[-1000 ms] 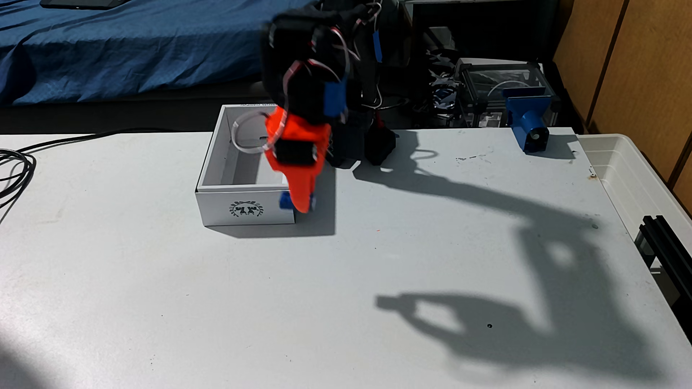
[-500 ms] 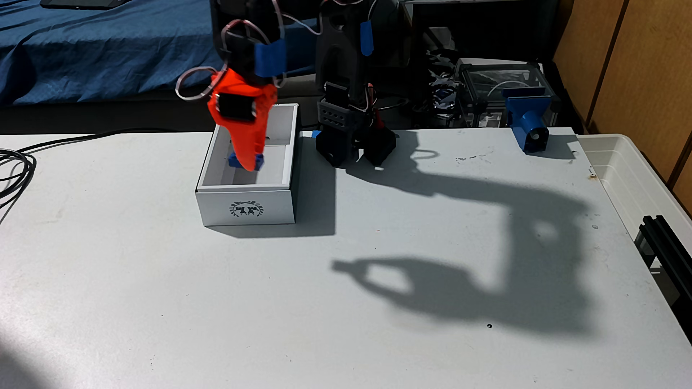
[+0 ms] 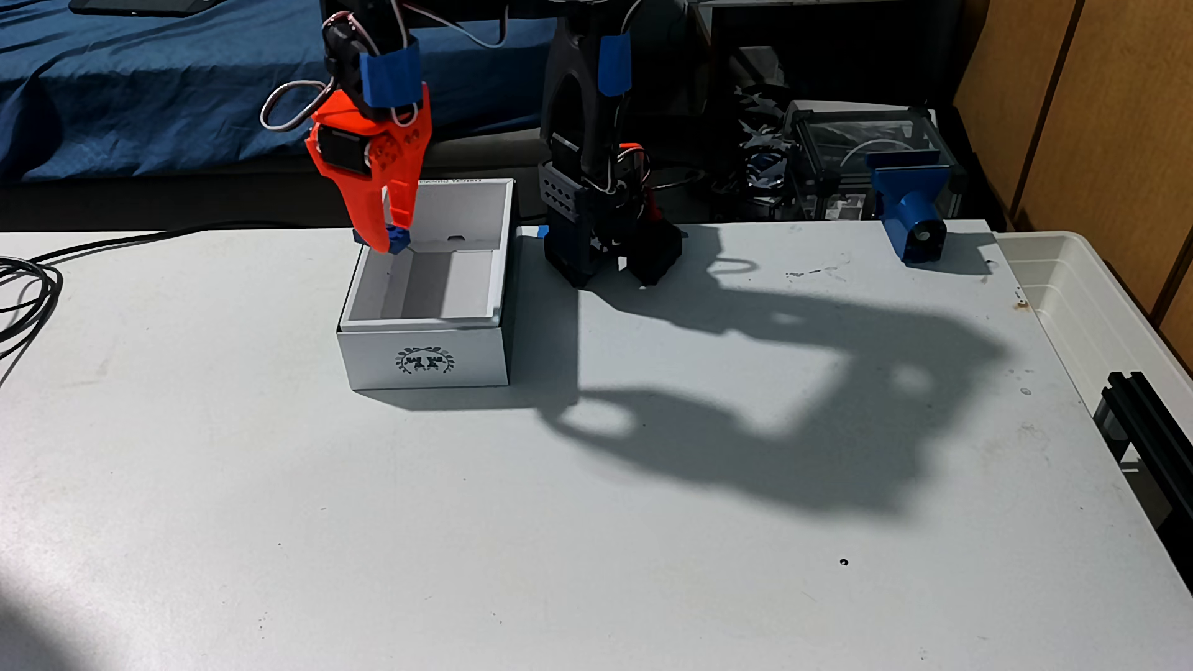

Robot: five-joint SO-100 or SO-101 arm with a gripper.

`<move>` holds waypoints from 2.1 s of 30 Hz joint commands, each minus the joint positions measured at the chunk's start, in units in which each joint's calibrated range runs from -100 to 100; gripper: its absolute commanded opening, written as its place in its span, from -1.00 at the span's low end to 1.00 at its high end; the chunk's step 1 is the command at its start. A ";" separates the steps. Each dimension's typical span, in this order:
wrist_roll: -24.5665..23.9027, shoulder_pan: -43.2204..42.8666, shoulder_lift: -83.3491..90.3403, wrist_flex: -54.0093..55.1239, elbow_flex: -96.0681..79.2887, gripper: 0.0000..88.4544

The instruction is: Grab the blue brick and place in box

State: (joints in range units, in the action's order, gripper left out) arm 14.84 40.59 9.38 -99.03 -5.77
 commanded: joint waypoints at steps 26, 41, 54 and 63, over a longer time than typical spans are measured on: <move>-0.61 9.71 2.17 2.83 -4.70 -0.98; -2.82 9.34 3.52 1.88 -6.48 -0.98; -2.82 9.26 19.00 4.29 -18.10 -0.98; -2.50 6.14 20.10 13.34 -26.89 -0.98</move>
State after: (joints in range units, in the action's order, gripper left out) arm 12.16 48.04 27.62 -90.16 -29.10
